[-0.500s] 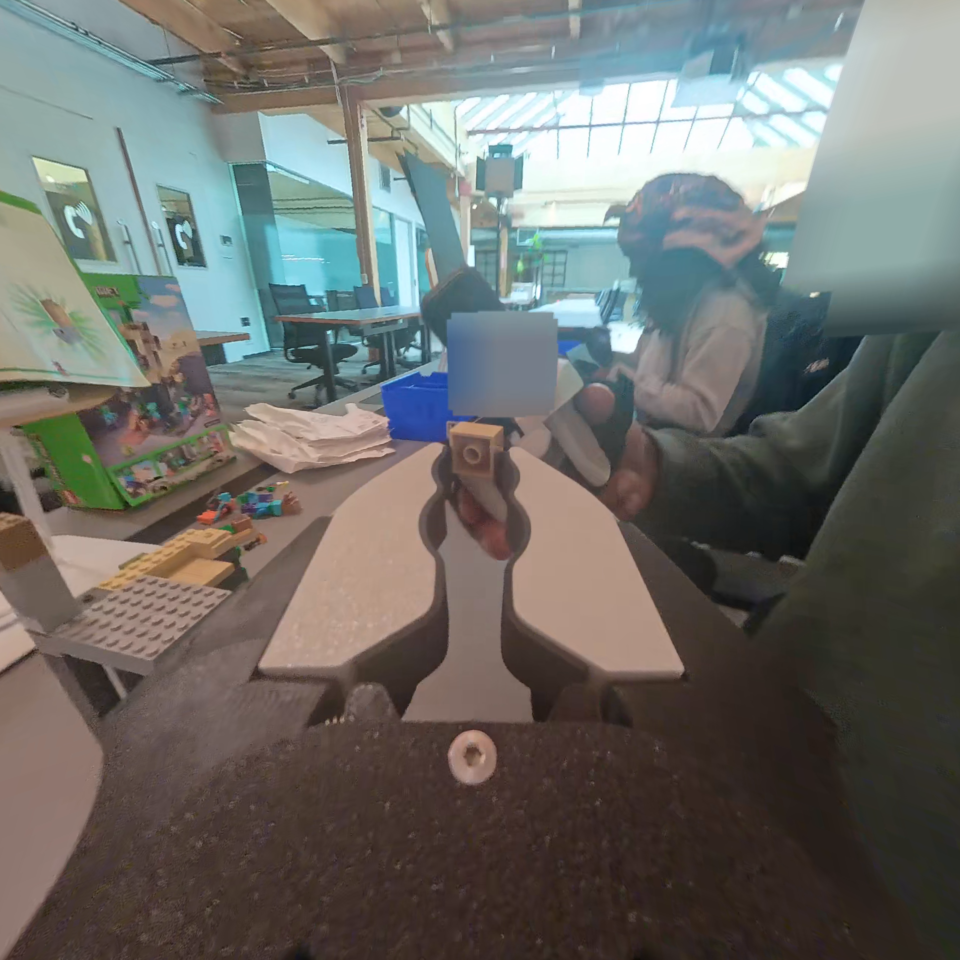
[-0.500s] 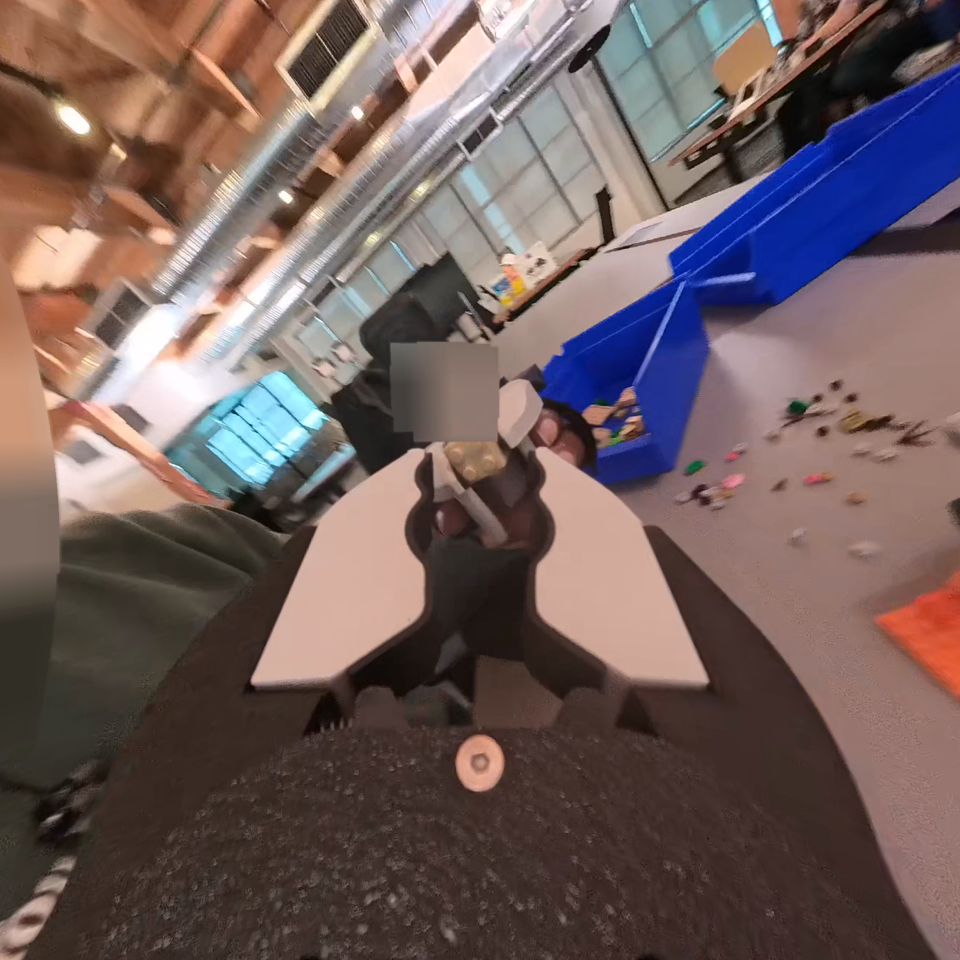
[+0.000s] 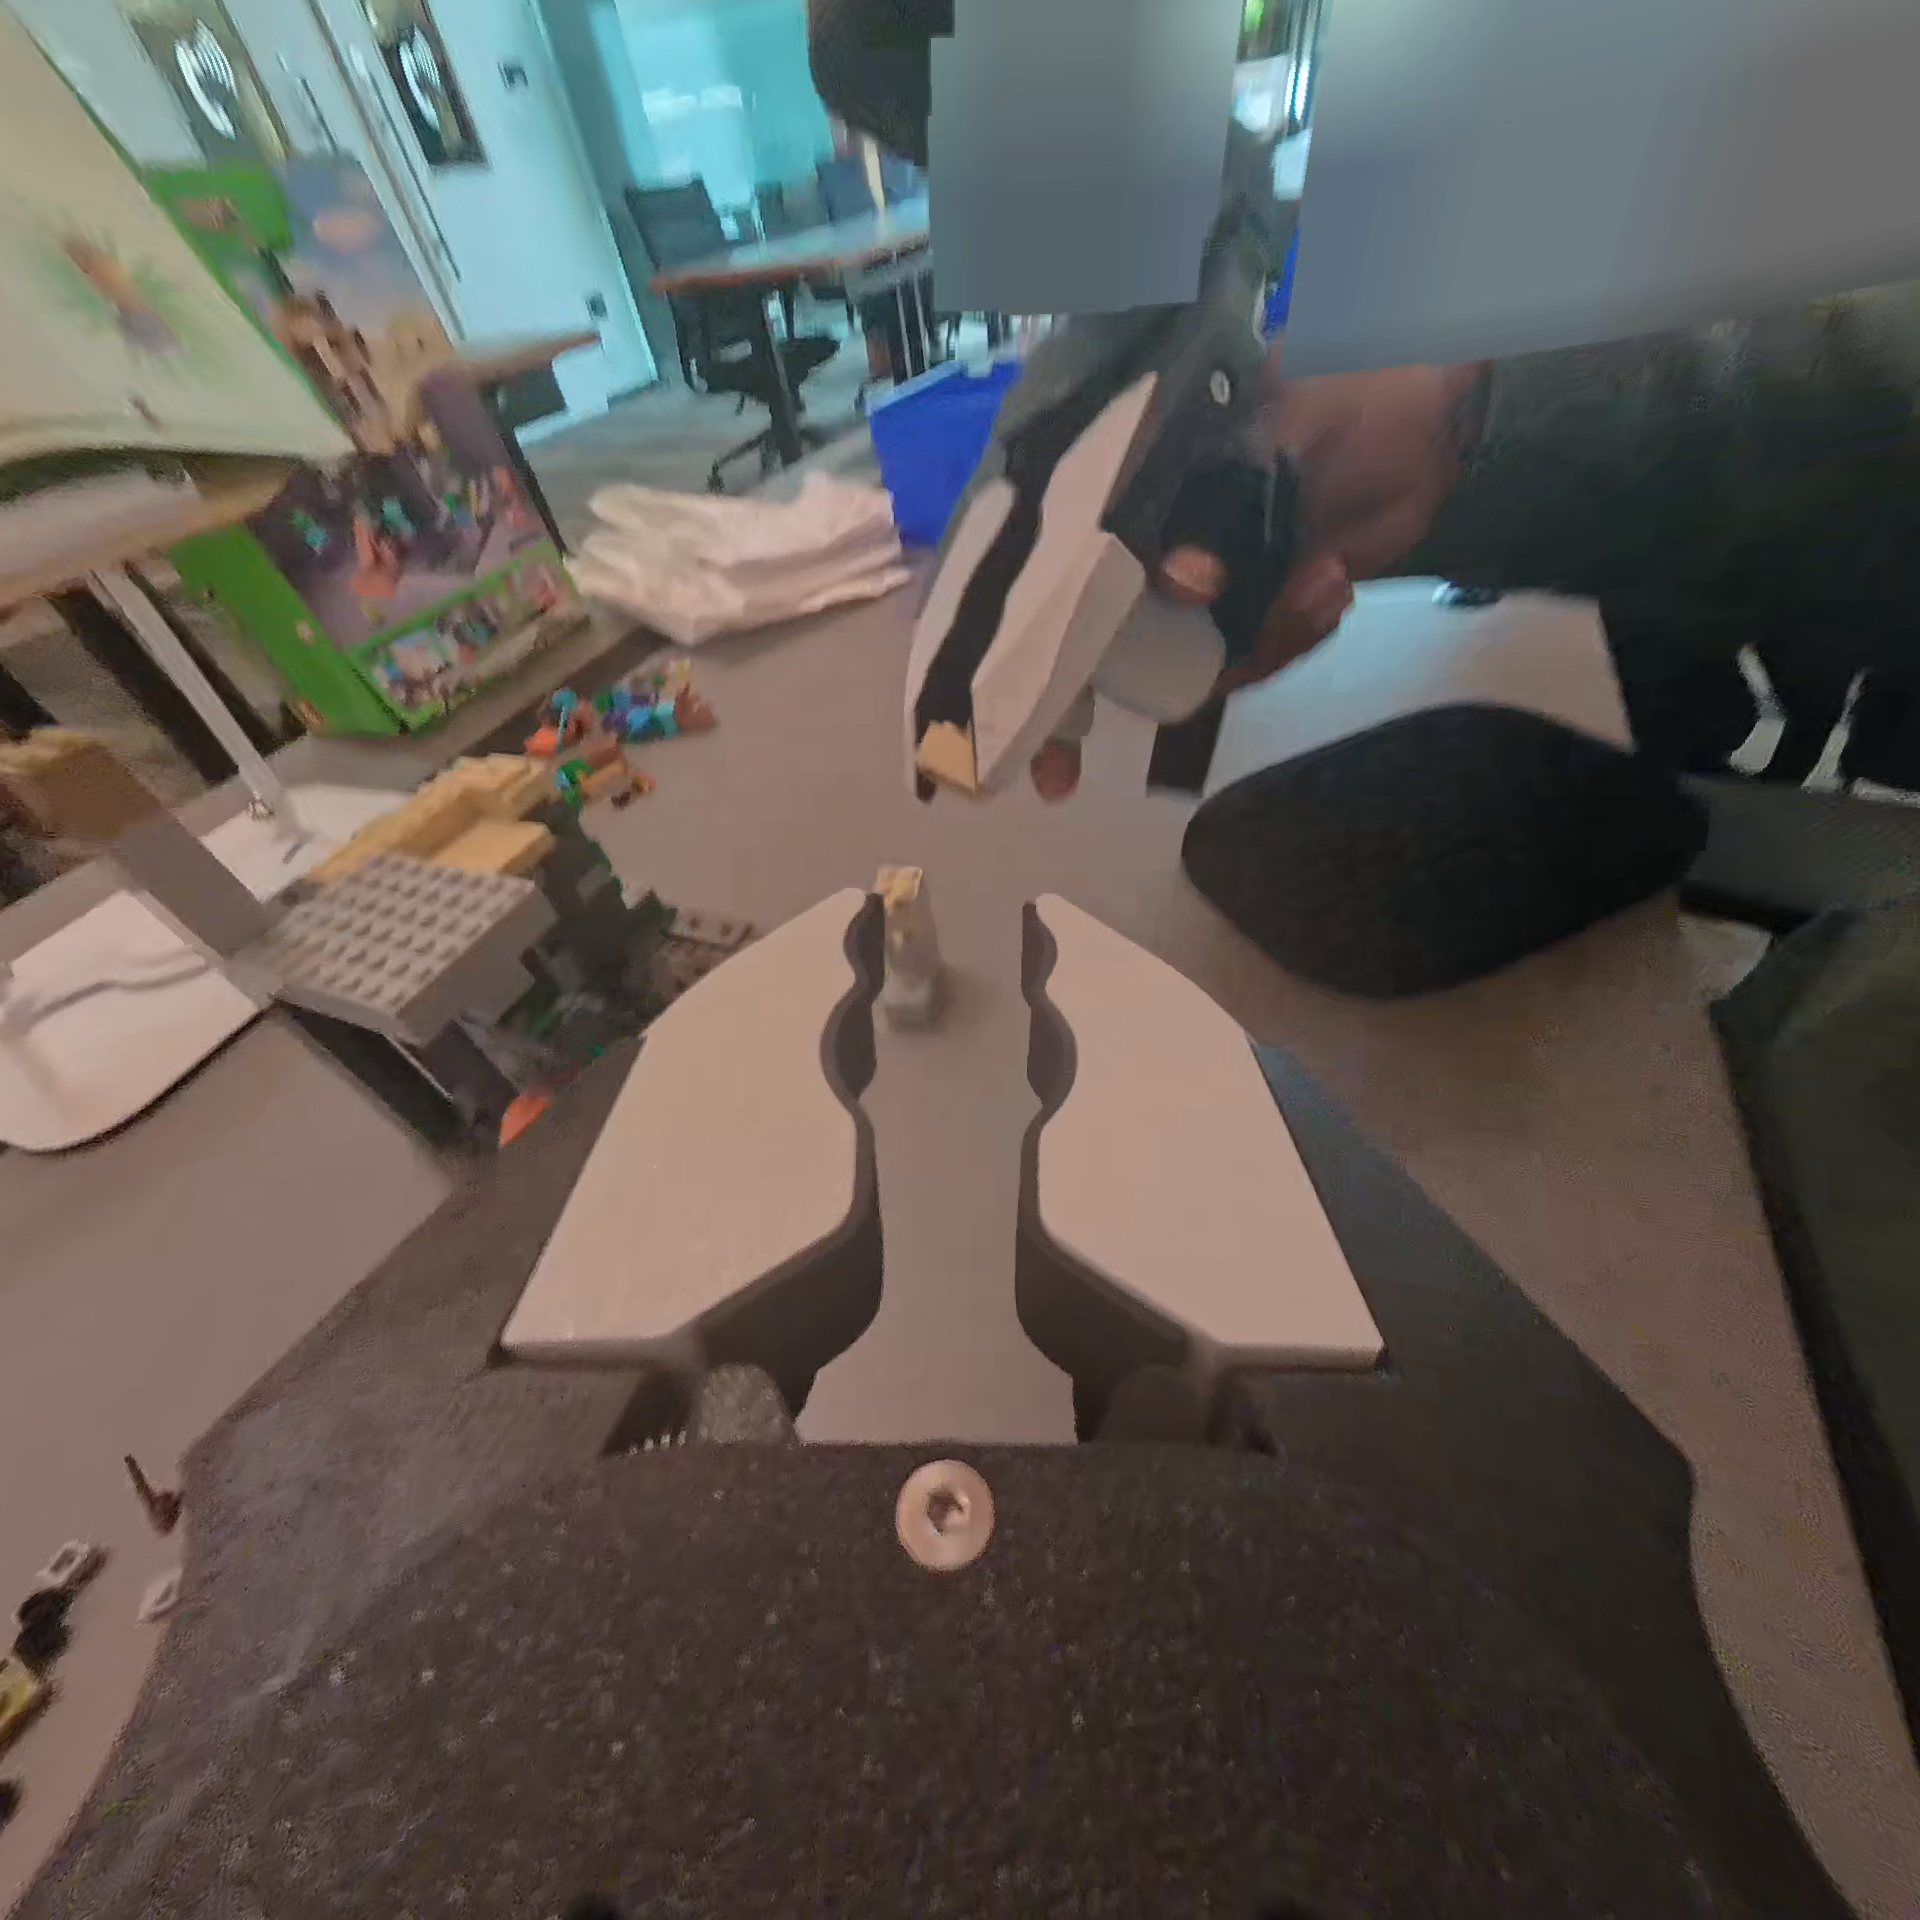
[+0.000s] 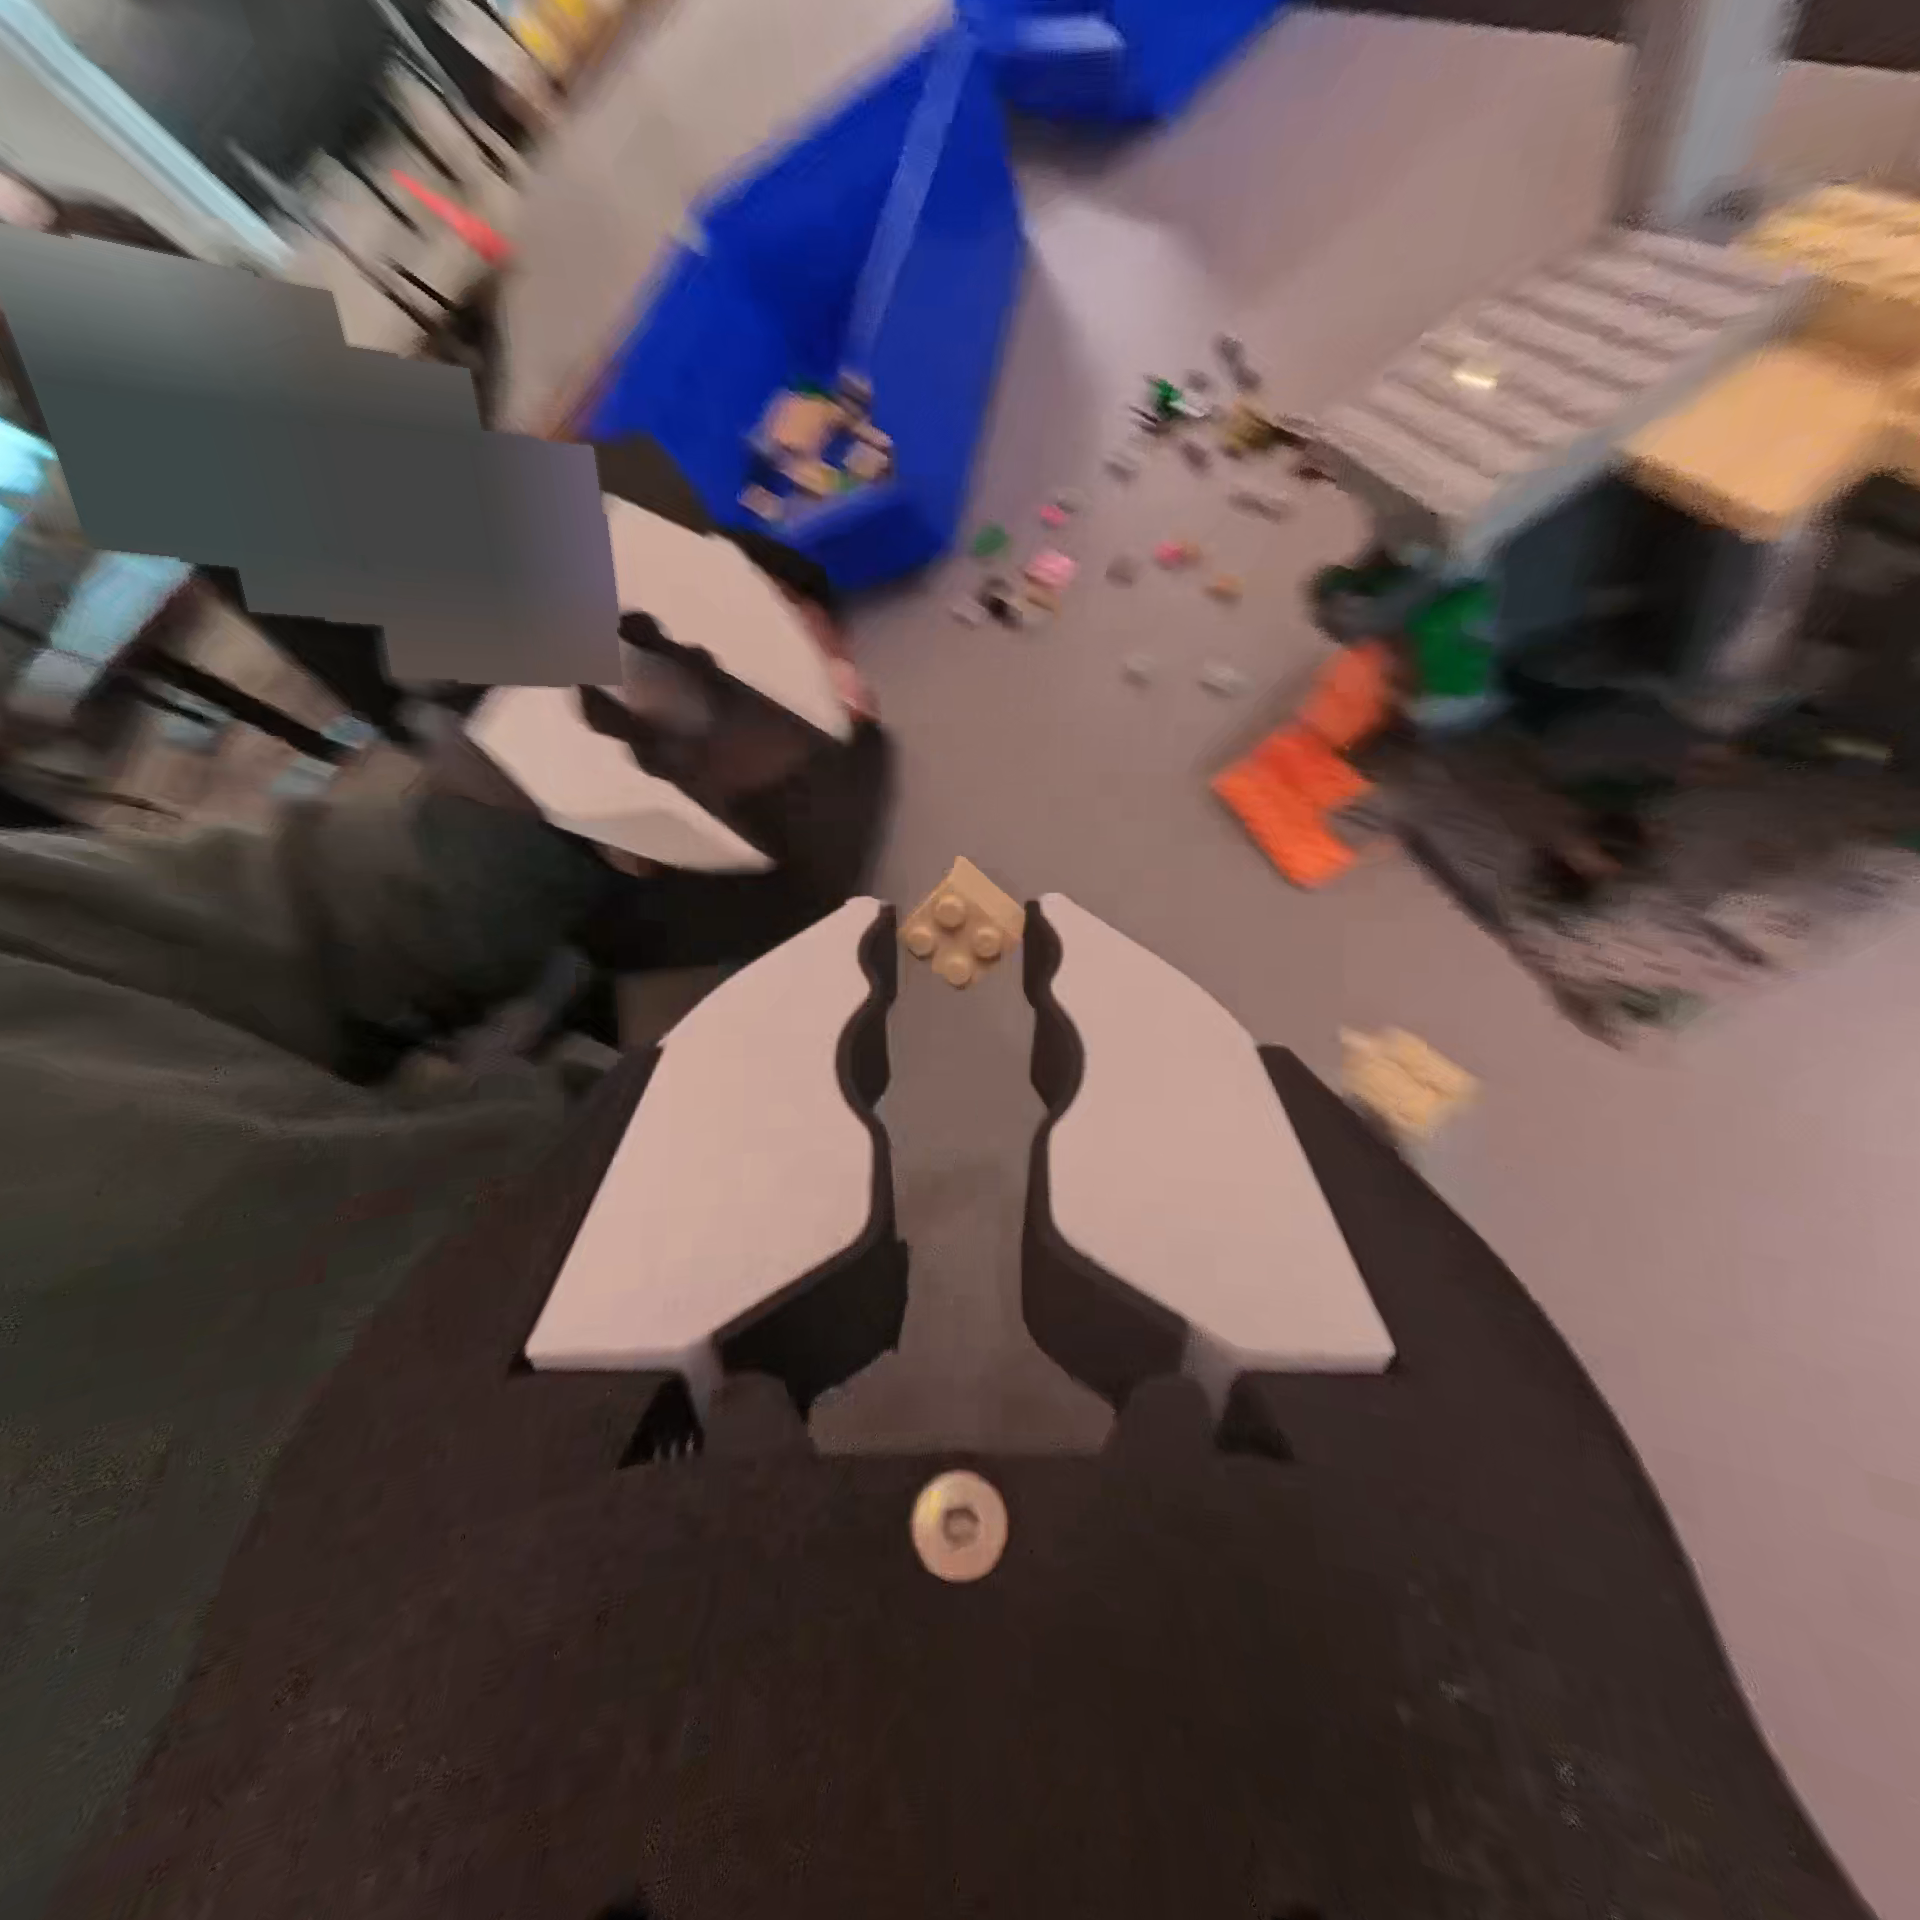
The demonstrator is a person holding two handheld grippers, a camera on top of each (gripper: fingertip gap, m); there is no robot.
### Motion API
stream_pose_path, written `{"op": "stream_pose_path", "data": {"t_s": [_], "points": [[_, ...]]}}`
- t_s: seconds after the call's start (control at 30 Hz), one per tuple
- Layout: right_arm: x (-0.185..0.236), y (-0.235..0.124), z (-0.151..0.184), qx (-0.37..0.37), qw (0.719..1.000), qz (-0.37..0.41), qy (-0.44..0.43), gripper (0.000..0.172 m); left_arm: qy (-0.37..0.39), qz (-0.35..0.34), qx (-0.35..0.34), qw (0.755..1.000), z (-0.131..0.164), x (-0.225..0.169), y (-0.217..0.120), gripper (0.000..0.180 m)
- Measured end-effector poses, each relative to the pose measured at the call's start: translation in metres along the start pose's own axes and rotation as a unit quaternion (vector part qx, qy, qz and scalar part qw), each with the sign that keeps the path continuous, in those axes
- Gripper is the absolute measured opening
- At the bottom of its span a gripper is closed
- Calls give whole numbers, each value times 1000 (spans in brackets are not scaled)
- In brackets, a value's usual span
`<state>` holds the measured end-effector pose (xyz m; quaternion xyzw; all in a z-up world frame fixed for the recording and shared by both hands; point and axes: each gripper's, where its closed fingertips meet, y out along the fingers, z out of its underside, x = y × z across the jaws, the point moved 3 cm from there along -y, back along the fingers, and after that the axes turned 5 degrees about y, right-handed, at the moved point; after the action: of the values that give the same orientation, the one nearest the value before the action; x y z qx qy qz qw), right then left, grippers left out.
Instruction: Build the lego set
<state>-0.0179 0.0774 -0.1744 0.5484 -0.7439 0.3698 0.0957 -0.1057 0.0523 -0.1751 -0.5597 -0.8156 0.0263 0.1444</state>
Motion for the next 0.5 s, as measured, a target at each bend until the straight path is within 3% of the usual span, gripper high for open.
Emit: {"op": "stream_pose_path", "data": {"t_s": [0.07, 0.17, 0.33, 0.5], "points": [[-30, -9, 5, 49, 995, 78, -29, 23, -9, 4, 38, 999, 13, 2, 11, 26], [-59, -17, 11, 106, 984, 133, -45, 23, -13, 15, 94, 995, 33, 5, 35, 29], [-80, -17, 14, 177, 969, 154, -71, 23, -13, 35, 175, 984, 61, 8, 80, 36], [-82, -8, 13, 239, 954, 151, -96, 23, -8, 38, 206, 978, 69, 14, 111, 42]]}}
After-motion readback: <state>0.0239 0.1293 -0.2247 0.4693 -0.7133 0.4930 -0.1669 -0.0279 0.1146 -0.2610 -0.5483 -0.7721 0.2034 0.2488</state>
